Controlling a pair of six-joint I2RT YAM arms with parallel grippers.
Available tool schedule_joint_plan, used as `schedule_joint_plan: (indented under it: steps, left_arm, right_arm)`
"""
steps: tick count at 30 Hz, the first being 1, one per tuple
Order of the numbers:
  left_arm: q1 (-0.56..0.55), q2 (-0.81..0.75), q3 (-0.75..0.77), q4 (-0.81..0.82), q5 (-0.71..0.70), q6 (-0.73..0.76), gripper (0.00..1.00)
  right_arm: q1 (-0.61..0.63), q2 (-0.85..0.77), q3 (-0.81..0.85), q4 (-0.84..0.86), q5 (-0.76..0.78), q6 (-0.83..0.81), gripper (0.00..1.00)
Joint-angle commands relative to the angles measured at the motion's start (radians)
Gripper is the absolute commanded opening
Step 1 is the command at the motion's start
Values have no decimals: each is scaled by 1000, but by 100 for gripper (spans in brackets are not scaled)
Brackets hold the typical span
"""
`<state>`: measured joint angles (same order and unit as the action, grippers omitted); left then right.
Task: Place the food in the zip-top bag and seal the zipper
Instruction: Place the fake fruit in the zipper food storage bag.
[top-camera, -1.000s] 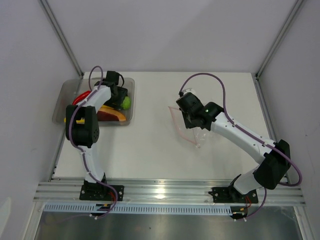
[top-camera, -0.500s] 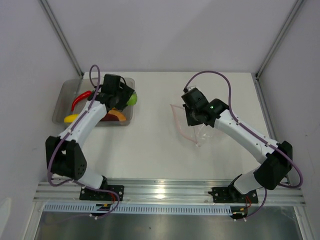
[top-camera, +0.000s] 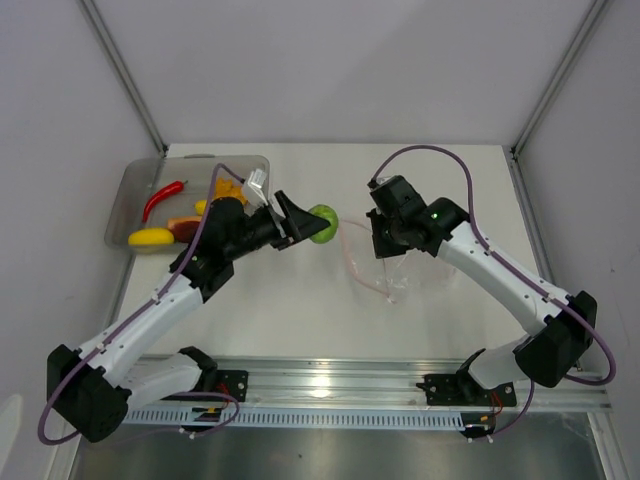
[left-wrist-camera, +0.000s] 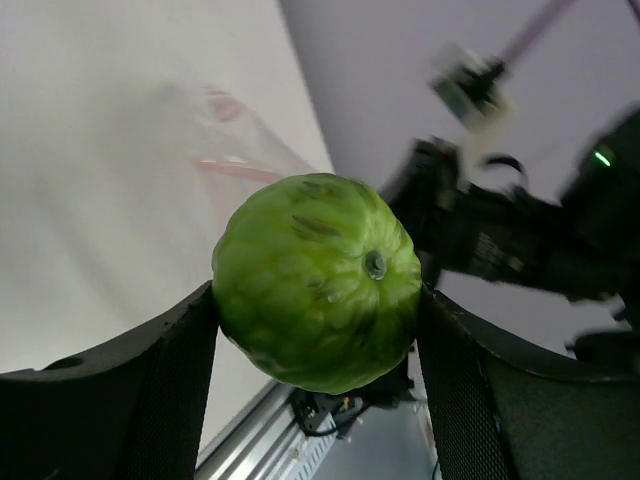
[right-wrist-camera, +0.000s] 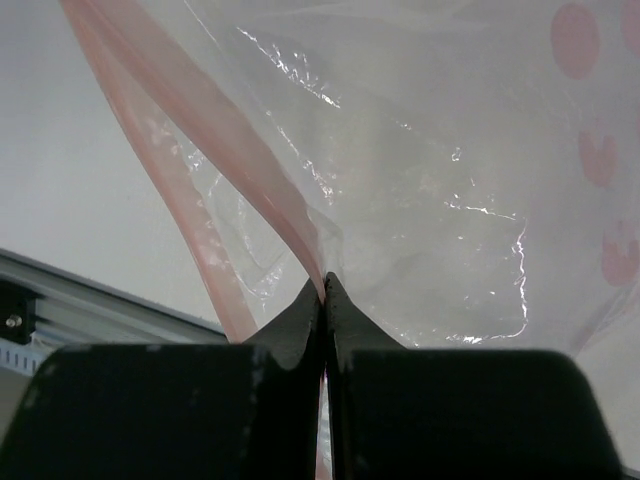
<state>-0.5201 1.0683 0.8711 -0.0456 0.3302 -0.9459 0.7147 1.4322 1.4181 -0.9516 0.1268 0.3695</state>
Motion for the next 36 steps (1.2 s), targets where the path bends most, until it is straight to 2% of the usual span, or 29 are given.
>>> schedule_joint_plan:
  steps: [1,4,12,18,21,24,25,26,27,28,33,36]
  left_arm:
    - [-96,-53,-26,217,95,55,1]
    - [-171,-34,-49,242,75,50,1]
    - [-313,19,-240,574,-16,-68,1]
    - [-343,21,-294,598,-118,-67,2]
    - [-343,-1,-270,512,-177,-47,4]
    - [-347,-10,-207,279,-268,-11,6]
    - [-347,-8,-148,163,-292,2,10]
    - [-347,-2,-130,118,-309,9,13]
    - [-348,-1,-94,84,-325,15,25]
    - [-350,2,-80,14,-356,19,28]
    - [-353,-5,-63,-17,-388,29,40]
    - [-356,2,-55,-28,-384,35,41]
  right_arm:
    - [-4,-36,45,-30,-113,34,0]
    - [-4,-52,45,-27,-176,52,0]
    - [-11,-104,45,-29,-236,100,0]
    - [-17,-136,35,-6,-312,135,0]
    - [-18,-148,27,10,-325,151,0]
    - [-17,-154,18,17,-334,163,0]
    - [-17,-156,18,25,-335,164,0]
    - [-18,-157,15,31,-337,169,0]
    - [-18,-156,13,33,-337,169,0]
    - [-18,-156,13,39,-340,170,0]
    - [-18,-145,16,45,-343,174,0]
    - [-18,-145,18,45,-345,174,0]
